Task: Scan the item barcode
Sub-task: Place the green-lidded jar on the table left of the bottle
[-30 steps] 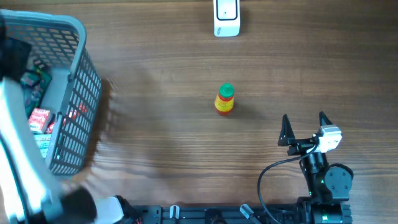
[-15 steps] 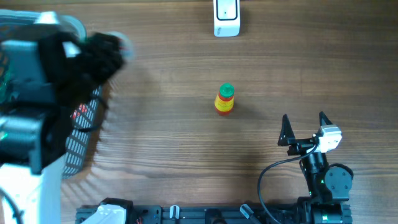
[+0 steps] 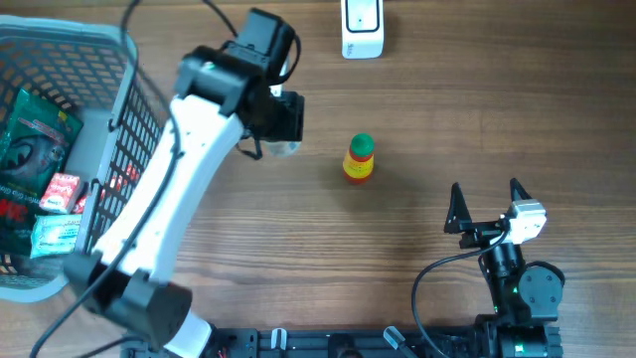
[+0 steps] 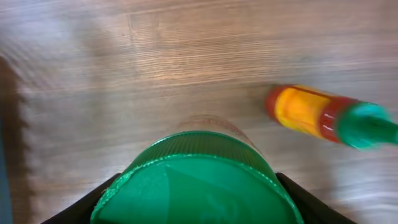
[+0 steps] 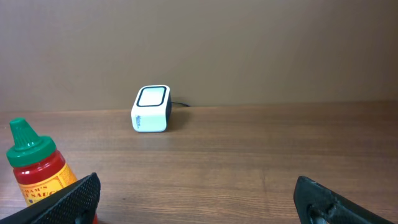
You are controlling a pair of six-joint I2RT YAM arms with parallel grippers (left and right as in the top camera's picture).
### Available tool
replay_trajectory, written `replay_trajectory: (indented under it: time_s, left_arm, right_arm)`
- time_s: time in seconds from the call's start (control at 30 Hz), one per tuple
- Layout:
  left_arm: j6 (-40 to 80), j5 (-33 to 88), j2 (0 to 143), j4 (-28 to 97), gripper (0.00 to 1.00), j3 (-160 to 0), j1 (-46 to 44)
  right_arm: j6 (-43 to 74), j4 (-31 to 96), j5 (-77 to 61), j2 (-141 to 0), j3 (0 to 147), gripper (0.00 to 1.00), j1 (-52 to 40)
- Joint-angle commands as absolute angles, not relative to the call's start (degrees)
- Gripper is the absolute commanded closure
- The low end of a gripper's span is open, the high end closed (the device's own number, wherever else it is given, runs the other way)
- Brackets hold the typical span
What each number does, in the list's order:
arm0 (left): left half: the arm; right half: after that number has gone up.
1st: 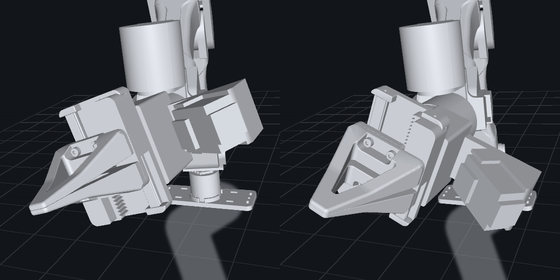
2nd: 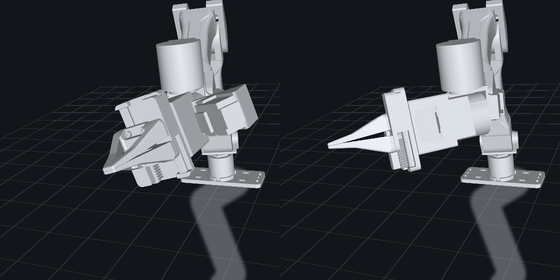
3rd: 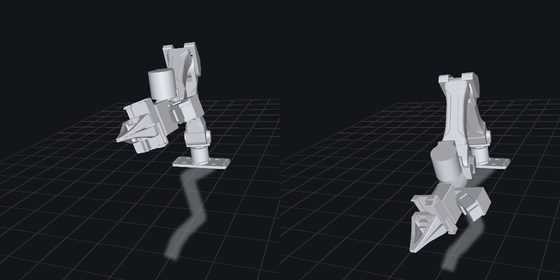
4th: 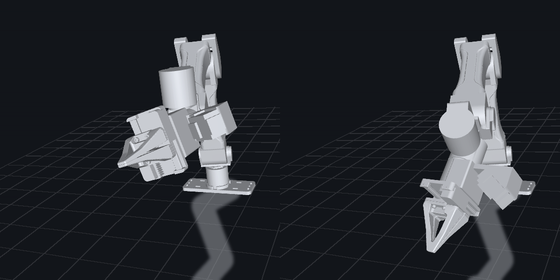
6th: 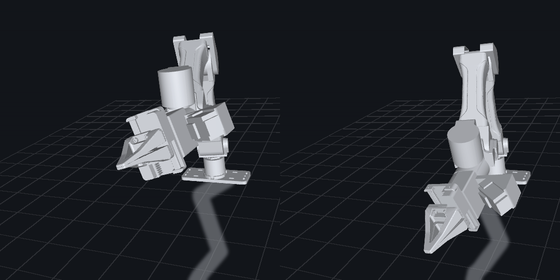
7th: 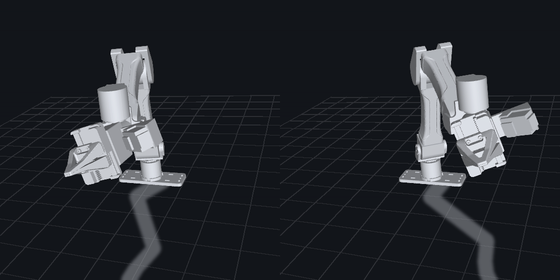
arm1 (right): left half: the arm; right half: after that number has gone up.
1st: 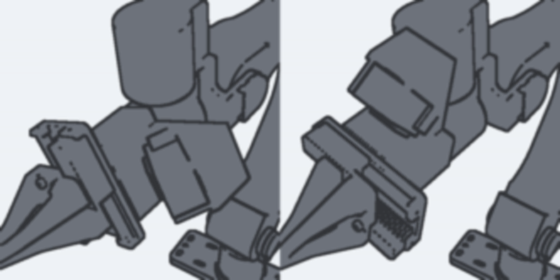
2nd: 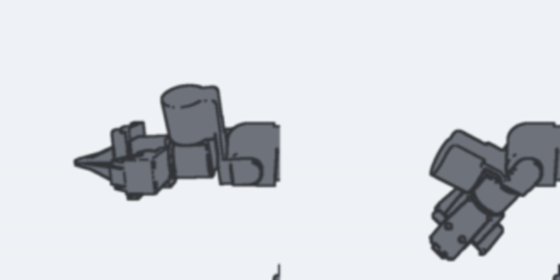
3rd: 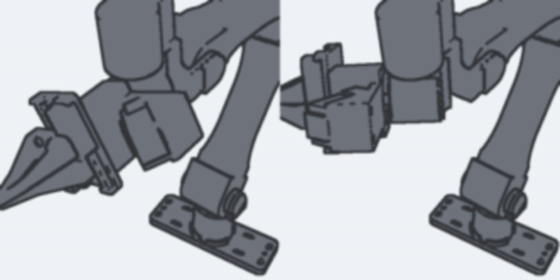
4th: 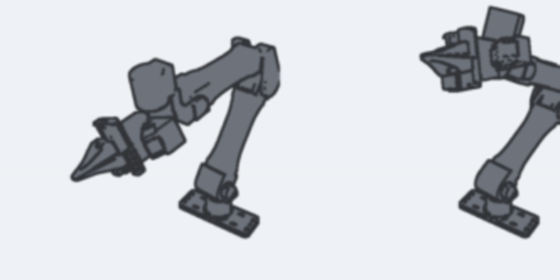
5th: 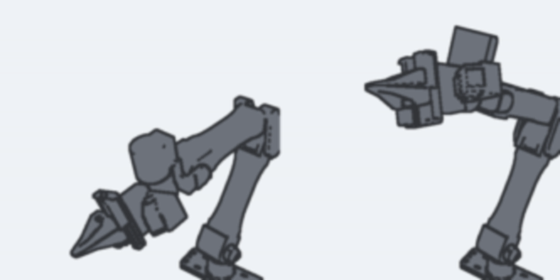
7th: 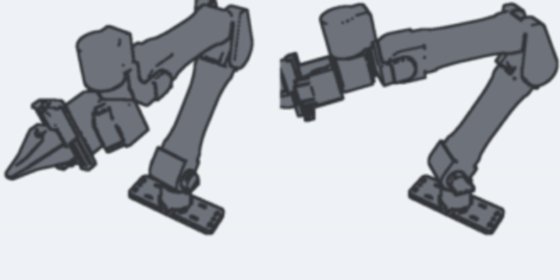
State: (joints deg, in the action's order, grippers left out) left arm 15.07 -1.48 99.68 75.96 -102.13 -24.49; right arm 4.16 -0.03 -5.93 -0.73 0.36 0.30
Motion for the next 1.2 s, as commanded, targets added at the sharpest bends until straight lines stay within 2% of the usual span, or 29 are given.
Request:
replay_trajectory:
  time_s: [0.0,0.3,0.43,0.53,0.57,0.6,0.67,0.9,1.03,1.17]
  left_arm:
    - [12.16,-2.44,102.02,69.82,0.39,-94.02,-24.82]
    - [10.66,-2.46,102.02,45.47,0.39,-73.89,-28.42]
    - [10.68,-2.44,102.02,41.08,0.39,-70.35,-29.58]
    - [10.68,-2.66,102.02,40.97,0.38,-69.23,-29.78]
    - [10.68,-2.66,102.02,41.12,0.34,-69.21,-29.78]
    - [10.70,-2.66,102.02,41.12,0.27,-69.21,-29.78]
    - [10.74,-2.63,101.51,41.17,0.00,-69.54,-29.85]
    - [10.90,-3.64,92.51,51.44,0.00,-82.11,-29.82]
    - [10.92,-13.13,85.58,56.60,0.00,-90.21,-29.74]
    - [11.55,-27.86,76.12,55.88,0.00,-92.16,-29.71]
  right_arm:
    - [3.40,-0.30,-5.80,-0.27,0.27,0.00,0.05]
    - [3.40,-0.32,-5.80,-0.27,0.30,0.00,0.05]
    - [3.38,-0.32,-5.80,-0.27,0.30,0.00,0.05]
    - [3.38,-0.30,-5.78,-0.27,0.30,0.00,0.05]
    - [3.40,-0.32,-5.80,-0.27,0.30,0.00,0.05]
    - [3.38,-0.30,-5.80,-0.27,0.30,0.00,0.05]
    - [3.38,-0.32,-5.80,-0.27,0.30,0.00,0.05]
    - [3.38,-0.32,-5.80,-0.27,0.30,0.00,0.05]
    - [3.40,-0.32,-5.80,-0.27,0.30,0.00,0.05]
    - [3.38,-0.32,-5.78,-0.27,0.30,0.00,0.05]
